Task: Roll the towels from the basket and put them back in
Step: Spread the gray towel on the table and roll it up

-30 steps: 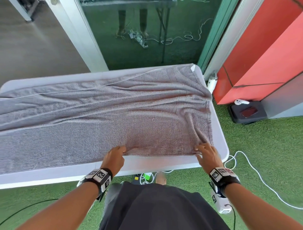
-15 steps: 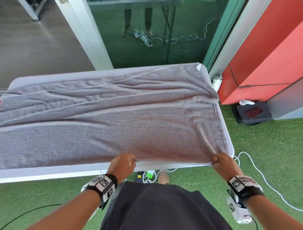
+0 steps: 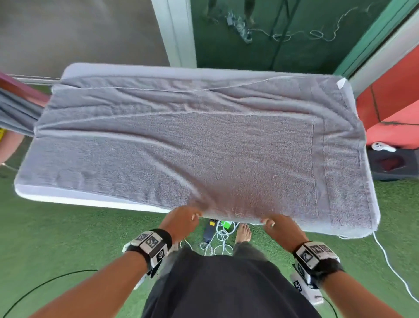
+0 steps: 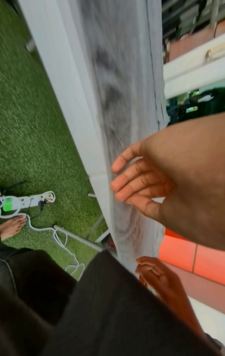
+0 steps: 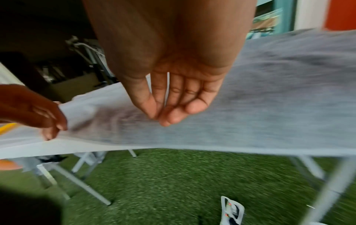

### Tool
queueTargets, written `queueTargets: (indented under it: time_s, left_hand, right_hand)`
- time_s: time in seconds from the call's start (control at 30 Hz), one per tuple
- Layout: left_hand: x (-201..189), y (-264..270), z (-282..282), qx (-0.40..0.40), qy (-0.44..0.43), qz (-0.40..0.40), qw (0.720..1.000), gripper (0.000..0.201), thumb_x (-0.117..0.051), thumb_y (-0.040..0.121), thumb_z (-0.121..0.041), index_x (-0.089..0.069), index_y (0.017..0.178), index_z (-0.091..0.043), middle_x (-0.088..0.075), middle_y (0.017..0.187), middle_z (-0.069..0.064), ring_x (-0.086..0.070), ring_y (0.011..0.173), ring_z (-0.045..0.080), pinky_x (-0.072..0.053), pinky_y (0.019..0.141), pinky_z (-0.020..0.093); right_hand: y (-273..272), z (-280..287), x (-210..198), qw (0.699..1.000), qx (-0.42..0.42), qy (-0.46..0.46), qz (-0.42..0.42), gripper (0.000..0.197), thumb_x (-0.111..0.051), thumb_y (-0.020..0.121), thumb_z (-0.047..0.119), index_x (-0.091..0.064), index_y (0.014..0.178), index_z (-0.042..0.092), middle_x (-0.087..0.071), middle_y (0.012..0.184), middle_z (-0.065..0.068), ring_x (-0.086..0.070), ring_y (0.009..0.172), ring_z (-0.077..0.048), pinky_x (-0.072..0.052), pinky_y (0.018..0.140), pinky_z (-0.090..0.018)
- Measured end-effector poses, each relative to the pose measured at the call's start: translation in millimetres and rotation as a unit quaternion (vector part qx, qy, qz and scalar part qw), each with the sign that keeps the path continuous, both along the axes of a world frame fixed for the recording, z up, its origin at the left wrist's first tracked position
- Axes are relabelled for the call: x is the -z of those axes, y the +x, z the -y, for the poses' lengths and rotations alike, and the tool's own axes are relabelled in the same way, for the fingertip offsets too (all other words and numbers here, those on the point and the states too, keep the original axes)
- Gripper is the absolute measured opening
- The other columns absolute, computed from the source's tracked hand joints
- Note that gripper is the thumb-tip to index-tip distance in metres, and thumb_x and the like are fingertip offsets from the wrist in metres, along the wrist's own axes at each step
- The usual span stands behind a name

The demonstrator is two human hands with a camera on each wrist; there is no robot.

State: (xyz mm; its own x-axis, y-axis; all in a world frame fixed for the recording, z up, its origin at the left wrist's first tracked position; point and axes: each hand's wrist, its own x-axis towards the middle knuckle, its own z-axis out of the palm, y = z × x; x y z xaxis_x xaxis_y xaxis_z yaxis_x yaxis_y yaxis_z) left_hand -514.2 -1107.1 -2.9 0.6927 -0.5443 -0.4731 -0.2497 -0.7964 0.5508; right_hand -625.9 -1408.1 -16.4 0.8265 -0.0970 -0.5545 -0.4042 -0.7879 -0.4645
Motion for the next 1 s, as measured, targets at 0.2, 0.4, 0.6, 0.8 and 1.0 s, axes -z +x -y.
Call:
queueTargets:
  time_s: [0.2, 0.4, 0.6, 0.8, 1.0]
  left_hand:
    - [9, 51, -149, -0.074, 0.042, 0.103, 0.991, 0.025, -0.05, 0.093, -0.013, -0.064, 0.114, -0.016, -0.061, 0.124, 0.002, -0.052, 0.114, 0.016, -0.041, 0.101, 0.034]
    - [6, 126, -280, -0.104, 0.122, 0.139, 0.977, 0.043, -0.051, 0.086, -0.002, -0.057, 0.126, -0.017, -0.052, 0.132, 0.006, -0.046, 0.121, 0.022, -0.041, 0.102, 0.041]
    - [0, 175, -388, -0.125, 0.196, 0.135, 0.963, 0.064, -0.047, 0.074, 0.015, -0.049, 0.13, -0.017, -0.048, 0.132, 0.009, -0.046, 0.117, 0.028, -0.047, 0.094, 0.042]
    - [7, 197, -419, -0.111, 0.151, 0.17, 0.967, 0.044, -0.049, 0.079, 0.019, -0.06, 0.115, -0.004, -0.062, 0.096, 0.013, -0.055, 0.085, 0.023, -0.049, 0.072, 0.032]
    - [2, 203, -422, -0.102, 0.177, 0.134, 0.97, 0.02, -0.051, 0.086, 0.012, -0.064, 0.096, 0.001, -0.063, 0.076, 0.013, -0.058, 0.066, 0.021, -0.053, 0.064, 0.029]
  right_hand:
    - [91, -157, -2, 0.992, -0.109, 0.052, 0.044, 0.017, -0.053, 0.092, 0.015, -0.067, 0.1, 0.01, -0.068, 0.101, -0.006, -0.063, 0.083, -0.018, -0.053, 0.078, -0.037]
    - [142, -265, 7, 0.992, -0.105, 0.019, 0.063, 0.025, -0.061, 0.089, 0.016, -0.063, 0.114, 0.018, -0.059, 0.113, 0.0, -0.059, 0.099, -0.021, -0.049, 0.082, -0.034]
    - [145, -300, 14, 0.991, -0.076, -0.063, 0.092, 0.022, -0.069, 0.082, 0.013, -0.061, 0.102, 0.018, -0.061, 0.107, -0.001, -0.056, 0.097, -0.02, -0.05, 0.083, -0.035]
    - [140, -309, 7, 0.987, -0.069, -0.104, 0.105, 0.019, -0.067, 0.085, 0.014, -0.063, 0.103, 0.017, -0.062, 0.099, 0.002, -0.059, 0.085, -0.013, -0.053, 0.076, -0.028]
    - [144, -315, 5, 0.99, -0.072, -0.094, 0.076, 0.009, -0.06, 0.09, 0.012, -0.066, 0.094, 0.015, -0.062, 0.091, 0.001, -0.057, 0.071, -0.013, -0.05, 0.067, -0.027]
